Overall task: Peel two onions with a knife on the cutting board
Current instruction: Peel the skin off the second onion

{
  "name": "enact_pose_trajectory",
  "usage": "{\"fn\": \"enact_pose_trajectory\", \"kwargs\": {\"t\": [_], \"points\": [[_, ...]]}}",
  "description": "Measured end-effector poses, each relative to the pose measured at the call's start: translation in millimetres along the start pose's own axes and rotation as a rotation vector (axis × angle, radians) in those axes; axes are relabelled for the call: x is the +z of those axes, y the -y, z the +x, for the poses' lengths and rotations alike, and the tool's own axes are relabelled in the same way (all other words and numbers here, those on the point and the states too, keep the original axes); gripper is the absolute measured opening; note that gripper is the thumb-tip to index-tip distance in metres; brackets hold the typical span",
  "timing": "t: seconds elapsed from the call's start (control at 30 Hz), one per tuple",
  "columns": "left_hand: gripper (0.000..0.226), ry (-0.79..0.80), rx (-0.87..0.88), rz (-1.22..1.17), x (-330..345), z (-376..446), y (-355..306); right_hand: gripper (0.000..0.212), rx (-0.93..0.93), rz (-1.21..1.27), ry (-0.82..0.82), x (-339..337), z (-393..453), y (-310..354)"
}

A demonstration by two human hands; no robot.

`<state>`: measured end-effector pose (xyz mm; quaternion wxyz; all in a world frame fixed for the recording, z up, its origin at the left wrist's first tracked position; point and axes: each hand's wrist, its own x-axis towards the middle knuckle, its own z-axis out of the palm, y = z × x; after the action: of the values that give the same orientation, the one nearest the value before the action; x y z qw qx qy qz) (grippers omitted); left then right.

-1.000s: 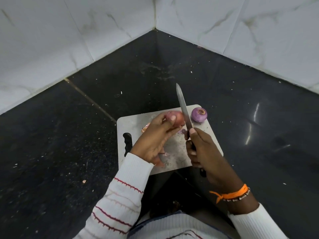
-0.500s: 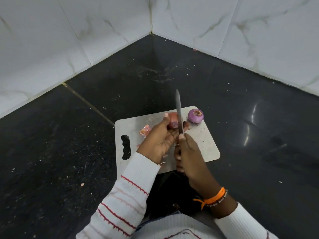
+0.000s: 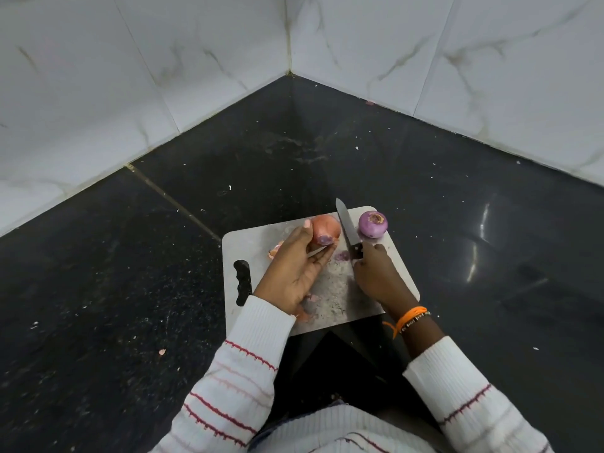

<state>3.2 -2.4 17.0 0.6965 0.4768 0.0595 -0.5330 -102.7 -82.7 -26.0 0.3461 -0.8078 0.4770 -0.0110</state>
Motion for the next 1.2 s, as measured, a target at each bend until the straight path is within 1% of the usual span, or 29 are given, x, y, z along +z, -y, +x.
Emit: {"fn": "enact_pose_trajectory", "kwargs": {"t": [0.03,0.07,0.1,0.13,0.17,0.23,0.3,0.37,0.43,0.47,0.53,0.6,0.7,0.83,0.97,1.07,1.13,1.2], "points": [[0.027,0.017,0.018,0.024,-1,-1,1,0.028,-0.029,-0.055,-0.006,-2,-1,0],[0.028,0.030,0.039,0.057,-2,-1,2,0.031,-0.081,-0.083,-0.058,-3,-2,1],[0.032,0.037,0.057,0.095,-4,-1,3,0.036,-0.146,-0.056,-0.136,-4,-5,2],[0.036,0.038,0.069,0.138,-5,-1,5,0.043,-0.208,0.040,-0.198,-7,-9,6],[0.039,0.039,0.078,0.179,-6,-1,6,0.049,-0.263,0.185,-0.219,-8,-12,9],[0.040,0.041,0.108,0.303,-7,-3,9,0.056,-0.342,0.458,-0.140,-10,-17,16],[0.038,0.051,0.153,0.464,-7,-6,11,0.052,-0.378,0.552,-0.098,-8,-19,17],[0.034,0.045,0.215,0.612,-8,-8,12,0.041,-0.381,0.589,-0.138,-7,-18,15],[0.028,0.054,0.282,0.729,-9,-9,11,0.033,-0.367,0.645,-0.143,-7,-17,10],[0.027,0.074,0.305,0.744,-10,-9,11,0.032,-0.360,0.670,-0.135,-7,-17,8],[0.027,0.088,0.340,0.695,-10,-10,11,0.032,-0.353,0.709,-0.115,-7,-18,4],[0.025,0.046,0.377,0.622,-7,-11,12,0.033,-0.362,0.749,-0.091,-8,-19,4],[0.022,-0.031,0.442,0.606,-3,-13,17,0.033,-0.370,0.767,-0.081,-10,-22,3],[0.019,-0.052,0.483,0.594,2,-13,23,0.033,-0.387,0.763,-0.085,-10,-23,-1],[0.015,-0.063,0.506,0.565,0,-10,29,0.030,-0.369,0.812,-0.051,-7,-23,-2],[0.011,-0.139,0.551,0.596,0,-4,34,0.030,-0.368,0.787,-0.054,-2,-24,-4],[0.017,-0.201,0.582,0.623,-2,0,33,0.034,-0.363,0.757,-0.058,2,-25,-3],[0.020,-0.168,0.556,0.616,-4,1,31,0.036,-0.362,0.780,-0.059,3,-26,-4]]}}
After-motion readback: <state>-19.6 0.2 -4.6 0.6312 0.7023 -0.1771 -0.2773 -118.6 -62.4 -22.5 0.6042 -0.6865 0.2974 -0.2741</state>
